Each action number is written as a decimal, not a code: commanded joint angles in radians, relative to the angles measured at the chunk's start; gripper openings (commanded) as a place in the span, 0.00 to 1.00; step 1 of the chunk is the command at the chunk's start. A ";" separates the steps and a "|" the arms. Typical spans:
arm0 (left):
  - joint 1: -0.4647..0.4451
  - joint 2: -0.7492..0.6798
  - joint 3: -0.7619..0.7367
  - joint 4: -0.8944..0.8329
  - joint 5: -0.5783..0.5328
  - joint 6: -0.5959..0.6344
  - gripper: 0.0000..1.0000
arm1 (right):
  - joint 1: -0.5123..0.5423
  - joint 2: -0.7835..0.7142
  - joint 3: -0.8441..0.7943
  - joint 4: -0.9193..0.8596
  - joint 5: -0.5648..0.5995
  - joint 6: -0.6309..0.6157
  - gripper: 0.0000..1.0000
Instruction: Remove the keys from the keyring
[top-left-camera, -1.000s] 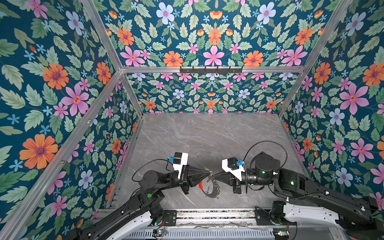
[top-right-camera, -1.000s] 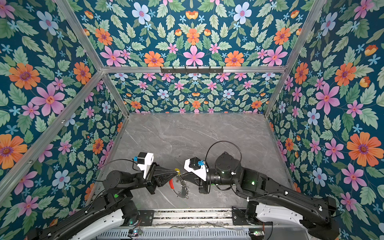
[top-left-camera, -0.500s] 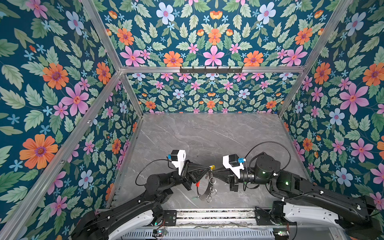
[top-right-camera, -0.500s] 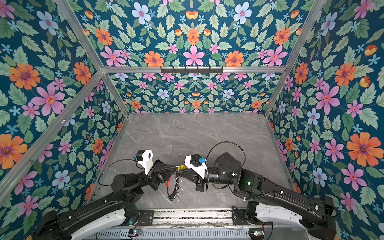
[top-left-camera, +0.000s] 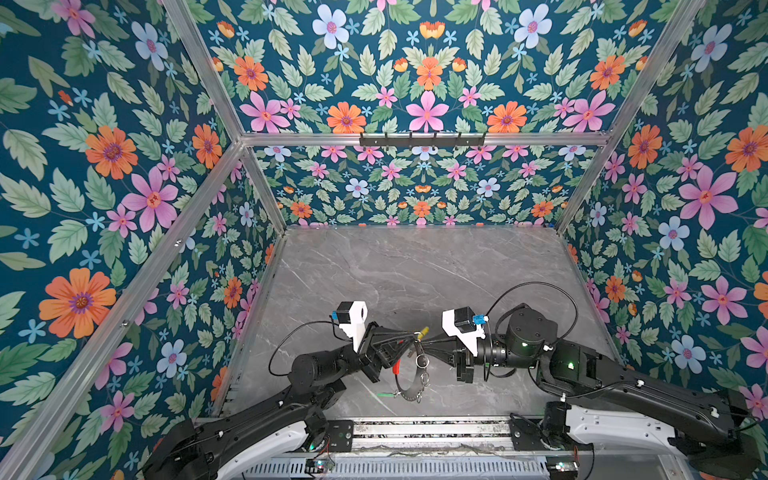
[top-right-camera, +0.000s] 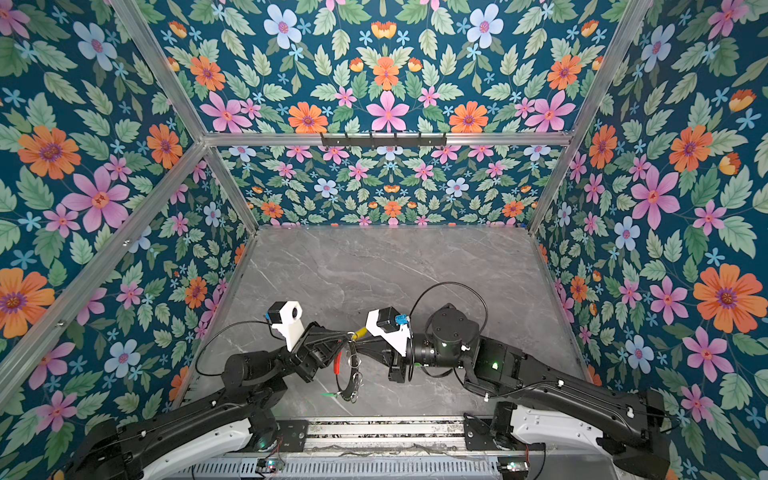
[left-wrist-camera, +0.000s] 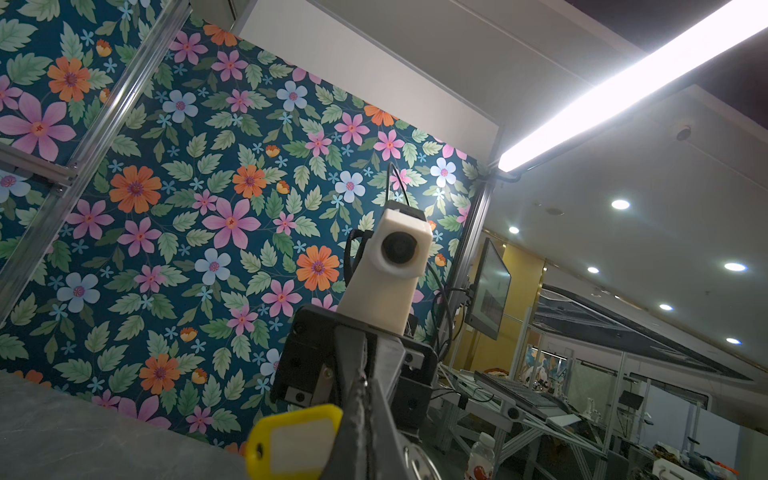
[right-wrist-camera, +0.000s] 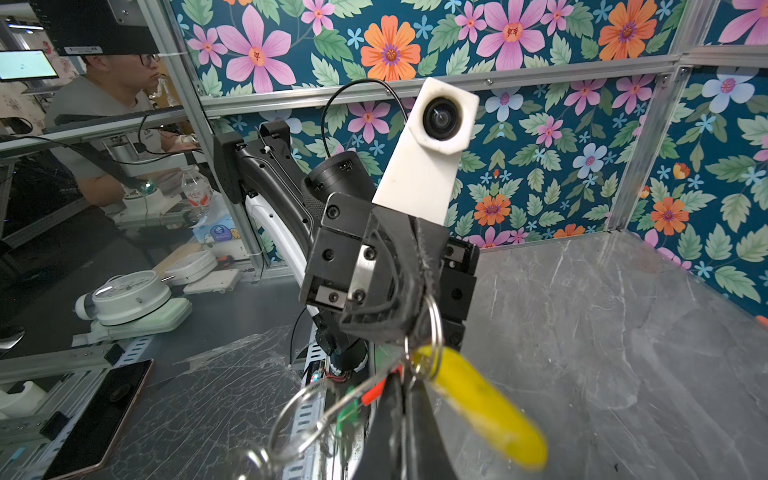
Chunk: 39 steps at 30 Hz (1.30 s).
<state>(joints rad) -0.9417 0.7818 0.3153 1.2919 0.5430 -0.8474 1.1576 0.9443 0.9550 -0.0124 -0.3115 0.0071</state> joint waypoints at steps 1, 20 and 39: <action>0.000 -0.048 0.024 -0.106 0.008 0.056 0.00 | 0.001 0.005 0.022 -0.098 0.016 -0.003 0.00; 0.000 -0.230 0.256 -0.892 -0.013 0.232 0.00 | 0.001 -0.005 0.099 -0.318 0.171 -0.041 0.00; 0.001 -0.172 0.452 -1.237 0.043 0.347 0.00 | 0.001 0.024 0.127 -0.391 0.156 -0.034 0.35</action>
<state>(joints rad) -0.9432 0.5991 0.7456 0.0975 0.5663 -0.5461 1.1580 0.9802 1.0851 -0.4000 -0.1532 -0.0296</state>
